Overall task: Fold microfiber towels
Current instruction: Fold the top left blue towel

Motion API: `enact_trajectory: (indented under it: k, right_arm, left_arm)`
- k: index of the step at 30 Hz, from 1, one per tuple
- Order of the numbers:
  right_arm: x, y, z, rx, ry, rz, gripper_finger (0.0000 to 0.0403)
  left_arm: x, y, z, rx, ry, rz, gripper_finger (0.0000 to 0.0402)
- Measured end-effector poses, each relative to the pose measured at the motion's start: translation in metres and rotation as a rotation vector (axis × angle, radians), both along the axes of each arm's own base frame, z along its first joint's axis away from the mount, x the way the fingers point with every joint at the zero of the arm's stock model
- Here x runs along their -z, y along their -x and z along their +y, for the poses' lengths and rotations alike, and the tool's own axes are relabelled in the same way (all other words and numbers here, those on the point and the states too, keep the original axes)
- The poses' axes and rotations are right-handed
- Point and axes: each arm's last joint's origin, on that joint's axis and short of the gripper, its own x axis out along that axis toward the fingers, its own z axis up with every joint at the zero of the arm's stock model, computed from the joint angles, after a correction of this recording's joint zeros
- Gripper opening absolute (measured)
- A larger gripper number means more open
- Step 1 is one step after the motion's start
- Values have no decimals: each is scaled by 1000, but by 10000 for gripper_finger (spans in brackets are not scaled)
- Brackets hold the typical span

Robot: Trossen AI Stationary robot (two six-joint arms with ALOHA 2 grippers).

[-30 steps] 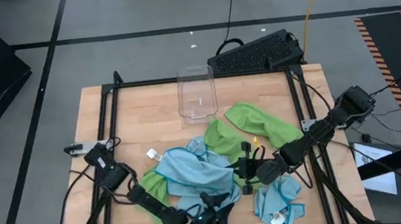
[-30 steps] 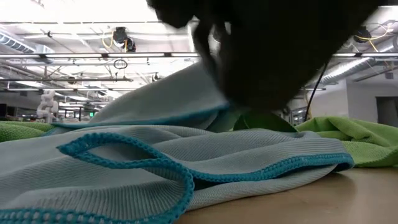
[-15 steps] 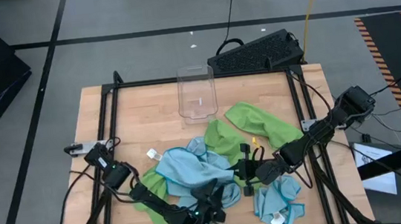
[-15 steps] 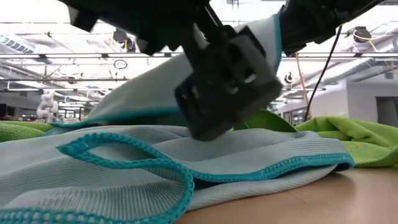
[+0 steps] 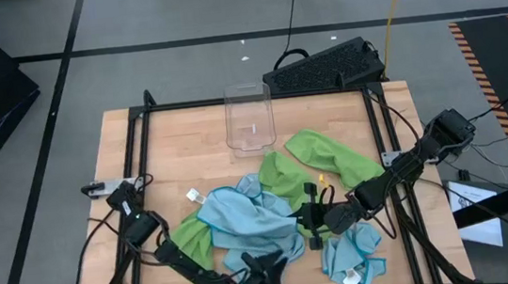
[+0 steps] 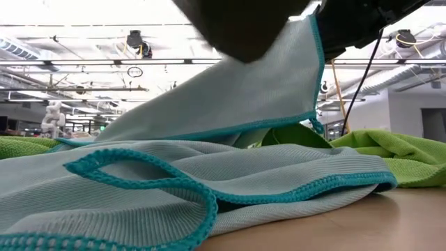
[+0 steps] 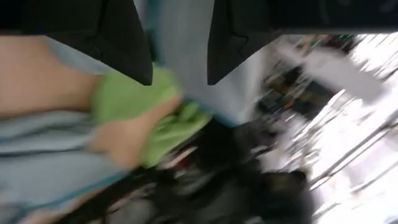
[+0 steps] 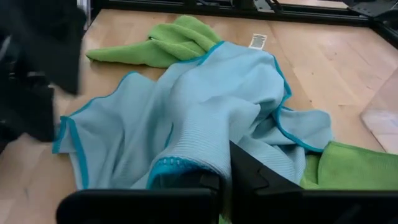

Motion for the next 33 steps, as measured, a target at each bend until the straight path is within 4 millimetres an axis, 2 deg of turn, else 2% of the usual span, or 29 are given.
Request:
enact_trajectory:
  k: [2, 7, 13, 19, 22, 25, 33]
  right_arm:
    - [0, 0, 0, 0, 0, 0, 4]
    - [-1, -1, 0, -1, -7, -14, 4]
    - [-7, -2, 1, -22, -3, -61, 4]
    - [-19, 4, 1, -21, -34, -88, 4]
    - [-25, 9, 5, -39, -44, -101, 4]
    - [-26, 13, 9, -58, -45, -100, 4]
    - [-25, 15, 11, -65, -35, -80, 4]
  left_arm:
    - [8, 1, 1, 51, 6, 56, 162]
    - [20, -1, 19, -10, -64, 146, 207]
    - [25, -8, 34, -38, -29, 164, 282]
    - [26, -12, 48, -151, -142, 163, 317]
    - [23, -10, 50, -240, -274, 168, 317]
    - [20, -13, 51, -254, -327, 208, 303]
    - [-8, -26, 35, -248, -269, 151, 201]
